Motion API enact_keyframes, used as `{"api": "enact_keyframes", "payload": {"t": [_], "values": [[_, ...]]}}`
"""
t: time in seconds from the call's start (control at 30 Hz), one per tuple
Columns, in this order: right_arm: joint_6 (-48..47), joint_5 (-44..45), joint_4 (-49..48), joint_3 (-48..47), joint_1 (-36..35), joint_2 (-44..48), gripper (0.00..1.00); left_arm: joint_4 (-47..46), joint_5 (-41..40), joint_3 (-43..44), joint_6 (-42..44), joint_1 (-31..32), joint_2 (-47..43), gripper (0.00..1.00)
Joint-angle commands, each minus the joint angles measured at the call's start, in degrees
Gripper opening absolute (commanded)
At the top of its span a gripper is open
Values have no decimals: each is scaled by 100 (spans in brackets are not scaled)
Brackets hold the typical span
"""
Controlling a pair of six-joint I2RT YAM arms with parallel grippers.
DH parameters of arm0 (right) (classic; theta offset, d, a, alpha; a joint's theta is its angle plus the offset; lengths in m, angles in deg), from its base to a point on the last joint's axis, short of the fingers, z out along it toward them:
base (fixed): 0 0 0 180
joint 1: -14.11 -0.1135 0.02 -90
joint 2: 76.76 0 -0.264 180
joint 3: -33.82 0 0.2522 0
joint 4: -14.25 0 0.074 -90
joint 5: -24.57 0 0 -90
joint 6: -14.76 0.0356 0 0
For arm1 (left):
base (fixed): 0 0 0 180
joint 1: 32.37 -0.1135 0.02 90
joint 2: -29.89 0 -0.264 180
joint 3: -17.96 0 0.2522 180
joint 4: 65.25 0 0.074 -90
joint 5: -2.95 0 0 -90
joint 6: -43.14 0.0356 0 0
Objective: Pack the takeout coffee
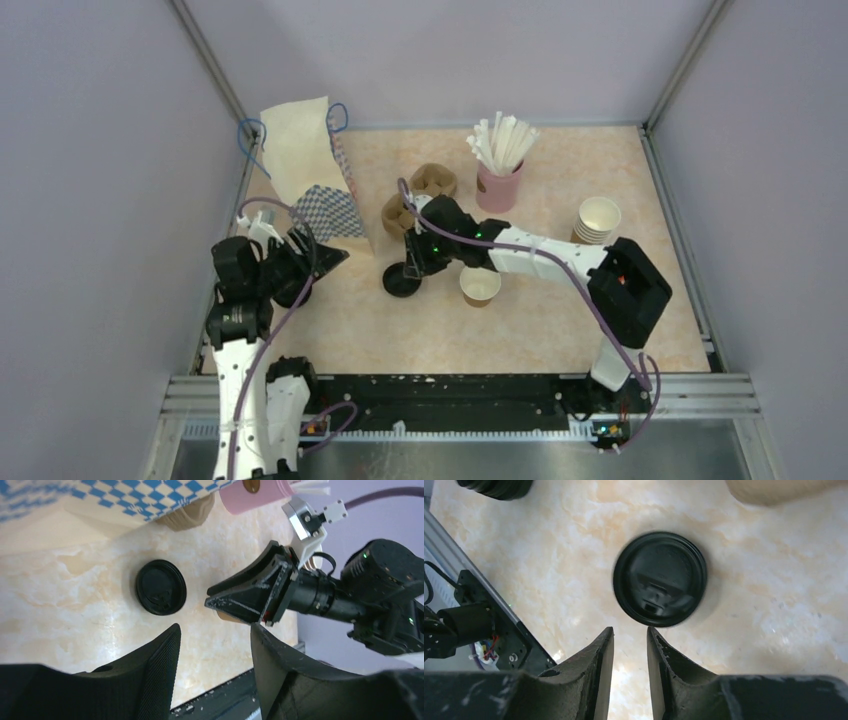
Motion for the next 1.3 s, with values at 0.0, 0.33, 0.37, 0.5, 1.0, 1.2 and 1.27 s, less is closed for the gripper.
{"api": "enact_keyframes", "payload": {"t": [0.0,0.33,0.37,0.5,1.0,1.2,1.27], "values": [[-683,664,106,-691,-557,-235,32,227,-991,573,357,16,-453,59],[-889,1103,-216,-1310,-892,-1247,35,989,-2580,1083,583,16,-837,61],[-862,1125,-174,-1399,-919,-1355,34,1015,-2691,1100,590,16,-873,61],[-838,1581,-26,-1652,-1031,-1686,32,1115,-2969,1196,651,16,-922,61],[-777,1788,-162,-1594,-1114,-1658,0,1087,-2833,1162,637,43,-923,60],[-643,1614,-601,-1010,-1100,-689,0,845,-2323,1126,628,45,-830,61],[-496,1377,-972,-623,-1074,-122,0,562,-1725,1043,596,49,-756,61]]}}
